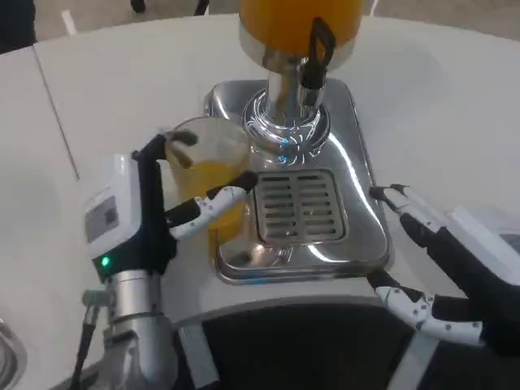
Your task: Grasp the cup under the faucet to collect the drink, then remove the cup.
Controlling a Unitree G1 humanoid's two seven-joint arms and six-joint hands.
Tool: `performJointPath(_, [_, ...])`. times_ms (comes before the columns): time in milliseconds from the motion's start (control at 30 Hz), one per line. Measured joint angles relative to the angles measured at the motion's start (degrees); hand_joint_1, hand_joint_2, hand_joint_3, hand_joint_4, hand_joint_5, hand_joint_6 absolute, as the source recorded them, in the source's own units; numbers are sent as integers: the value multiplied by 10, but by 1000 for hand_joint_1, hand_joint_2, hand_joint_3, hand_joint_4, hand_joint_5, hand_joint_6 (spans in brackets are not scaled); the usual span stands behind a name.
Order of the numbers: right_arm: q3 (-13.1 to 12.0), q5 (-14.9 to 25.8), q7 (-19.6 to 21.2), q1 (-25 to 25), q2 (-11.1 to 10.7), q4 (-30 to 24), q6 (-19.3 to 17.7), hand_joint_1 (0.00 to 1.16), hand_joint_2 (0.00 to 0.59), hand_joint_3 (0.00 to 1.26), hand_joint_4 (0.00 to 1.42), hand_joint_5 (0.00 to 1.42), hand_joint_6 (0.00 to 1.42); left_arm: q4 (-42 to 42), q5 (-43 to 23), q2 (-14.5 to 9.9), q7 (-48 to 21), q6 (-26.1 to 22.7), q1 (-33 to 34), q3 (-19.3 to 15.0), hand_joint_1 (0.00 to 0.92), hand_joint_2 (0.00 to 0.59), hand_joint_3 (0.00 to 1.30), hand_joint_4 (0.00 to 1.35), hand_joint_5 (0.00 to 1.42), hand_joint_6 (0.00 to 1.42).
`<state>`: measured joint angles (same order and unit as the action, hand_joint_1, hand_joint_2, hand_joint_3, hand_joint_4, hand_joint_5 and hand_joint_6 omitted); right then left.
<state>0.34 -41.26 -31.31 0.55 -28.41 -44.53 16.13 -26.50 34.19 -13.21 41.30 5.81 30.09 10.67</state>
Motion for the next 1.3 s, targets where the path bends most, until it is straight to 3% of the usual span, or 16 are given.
performJointPath(500, [-1, -6, 9, -6, -5, -4, -33, 428, 510, 38, 0, 0, 90, 112, -21, 6, -46, -6, -70, -42, 588, 56, 1151, 1136, 1424, 1424])
performJointPath(633, [-3, -21, 17, -1, -15, -4, -56, 417, 525, 36, 0, 0, 68, 159, -24, 4, -62, -5, -98, -56, 588, 56, 1150, 1134, 1424, 1424])
performJointPath(933, [-16, -13, 21, -4, -31, -3, -102, 396, 540, 26, 0, 0, 63, 229, -25, -2, -82, 16, -160, -75, 588, 57, 1152, 1133, 1424, 1424])
performJointPath(1100, [-23, -32, 57, -28, -29, -13, -146, 369, 564, 0, 0, 0, 38, 292, -25, -7, -108, 44, -210, -81, 588, 57, 1157, 1133, 1424, 1424])
performJointPath(1300, [-29, -58, 101, -90, -8, -39, -189, 323, 576, 0, 0, 0, 16, 357, -29, -10, -140, 62, -270, -98, 588, 57, 1155, 1133, 1424, 1424])
